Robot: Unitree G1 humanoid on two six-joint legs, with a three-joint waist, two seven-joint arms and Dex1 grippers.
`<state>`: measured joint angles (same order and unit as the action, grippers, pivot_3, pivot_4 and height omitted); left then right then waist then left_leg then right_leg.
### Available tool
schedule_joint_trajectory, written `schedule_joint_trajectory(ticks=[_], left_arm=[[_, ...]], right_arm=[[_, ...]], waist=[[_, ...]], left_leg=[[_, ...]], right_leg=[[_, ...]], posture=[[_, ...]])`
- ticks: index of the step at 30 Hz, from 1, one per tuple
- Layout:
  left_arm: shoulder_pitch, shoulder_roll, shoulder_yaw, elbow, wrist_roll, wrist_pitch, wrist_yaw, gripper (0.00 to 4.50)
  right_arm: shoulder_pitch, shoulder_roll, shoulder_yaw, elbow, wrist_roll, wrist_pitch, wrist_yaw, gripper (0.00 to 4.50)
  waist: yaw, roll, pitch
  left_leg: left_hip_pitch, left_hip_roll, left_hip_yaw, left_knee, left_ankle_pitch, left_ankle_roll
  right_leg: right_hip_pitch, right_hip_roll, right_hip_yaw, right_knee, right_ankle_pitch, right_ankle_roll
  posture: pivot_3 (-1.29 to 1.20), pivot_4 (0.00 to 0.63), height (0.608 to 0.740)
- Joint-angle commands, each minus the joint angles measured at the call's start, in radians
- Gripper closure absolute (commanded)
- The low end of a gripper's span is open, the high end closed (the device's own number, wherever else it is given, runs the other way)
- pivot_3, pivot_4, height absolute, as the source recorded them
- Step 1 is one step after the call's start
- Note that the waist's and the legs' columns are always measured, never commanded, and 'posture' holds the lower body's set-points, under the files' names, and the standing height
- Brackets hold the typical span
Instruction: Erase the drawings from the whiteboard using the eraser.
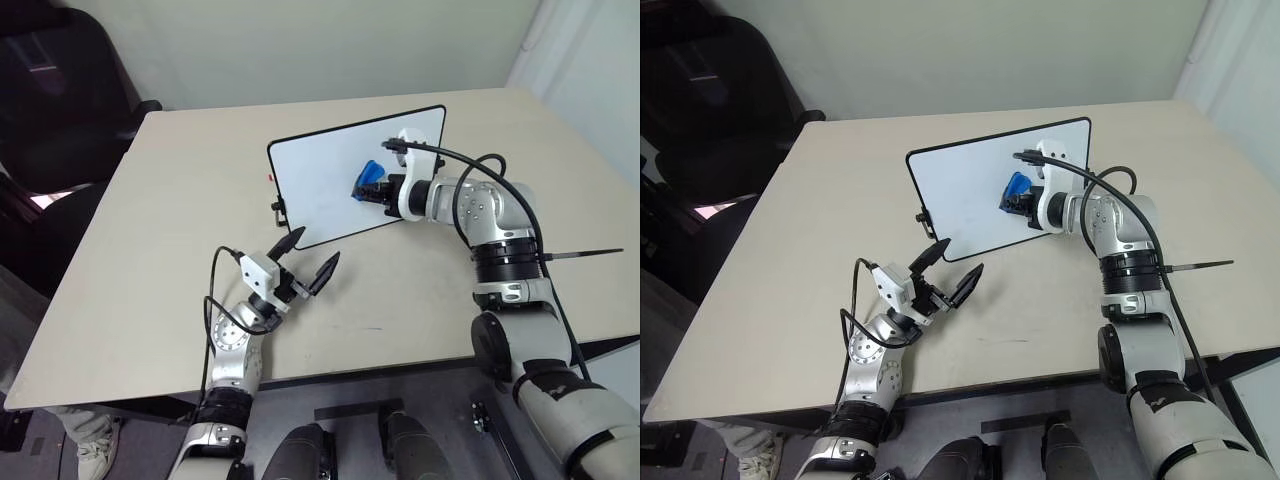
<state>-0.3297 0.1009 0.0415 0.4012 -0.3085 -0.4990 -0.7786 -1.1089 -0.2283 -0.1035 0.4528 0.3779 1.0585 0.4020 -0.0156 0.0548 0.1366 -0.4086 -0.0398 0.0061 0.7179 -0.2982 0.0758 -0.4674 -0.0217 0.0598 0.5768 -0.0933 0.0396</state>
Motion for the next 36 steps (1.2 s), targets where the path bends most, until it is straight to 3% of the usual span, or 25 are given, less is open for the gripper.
schedule_joint_trajectory(ticks=[1,4,13,27,36], left_arm=[[0.002,-0.014,-0.008,0.004,-0.006,-0.019,0.002,0.00],[0.003,-0.012,-0.006,0.001,-0.006,-0.022,0.001,0.00],[0.005,-0.007,-0.006,-0.012,-0.012,-0.016,-0.002,0.00],[0.012,-0.001,-0.004,-0.026,-0.016,-0.011,-0.001,0.00],[0.017,-0.001,-0.004,-0.029,-0.017,-0.016,0.004,0.00]], right_arm=[[-0.032,-0.039,-0.010,0.081,-0.062,-0.099,-0.048,3.50],[-0.036,-0.050,-0.018,0.120,-0.064,-0.121,-0.046,3.50],[-0.027,-0.073,-0.040,0.176,-0.083,-0.148,-0.074,3.50],[-0.107,0.001,-0.051,0.008,-0.017,-0.062,-0.029,3.50],[-0.068,-0.041,-0.028,0.122,-0.079,-0.144,-0.040,3.50]], waist=[[0.000,-0.002,0.000],[-0.001,-0.007,0.002],[-0.002,-0.008,0.003],[-0.006,-0.008,0.003],[-0.007,-0.008,0.003]], left_leg=[[0.000,0.000,0.000,0.000,0.000,0.001],[0.000,0.000,0.000,0.001,0.000,0.008],[0.000,0.001,0.000,-0.001,0.003,0.005],[-0.002,0.001,0.000,-0.001,0.004,0.005],[-0.003,0.001,0.000,0.000,0.004,0.005]], right_leg=[[0.000,0.000,0.000,0.000,0.001,0.000],[0.001,0.000,0.000,-0.001,0.007,-0.003],[-0.001,0.000,-0.001,-0.002,0.013,-0.003],[-0.003,0.001,-0.001,-0.002,0.014,-0.004],[-0.004,0.000,-0.001,-0.002,0.014,-0.004]], posture=[[0.00,0.150,0.726],[0.00,0.150,0.726],[0.00,0.150,0.726],[0.00,0.150,0.726],[0.00,0.150,0.726]])
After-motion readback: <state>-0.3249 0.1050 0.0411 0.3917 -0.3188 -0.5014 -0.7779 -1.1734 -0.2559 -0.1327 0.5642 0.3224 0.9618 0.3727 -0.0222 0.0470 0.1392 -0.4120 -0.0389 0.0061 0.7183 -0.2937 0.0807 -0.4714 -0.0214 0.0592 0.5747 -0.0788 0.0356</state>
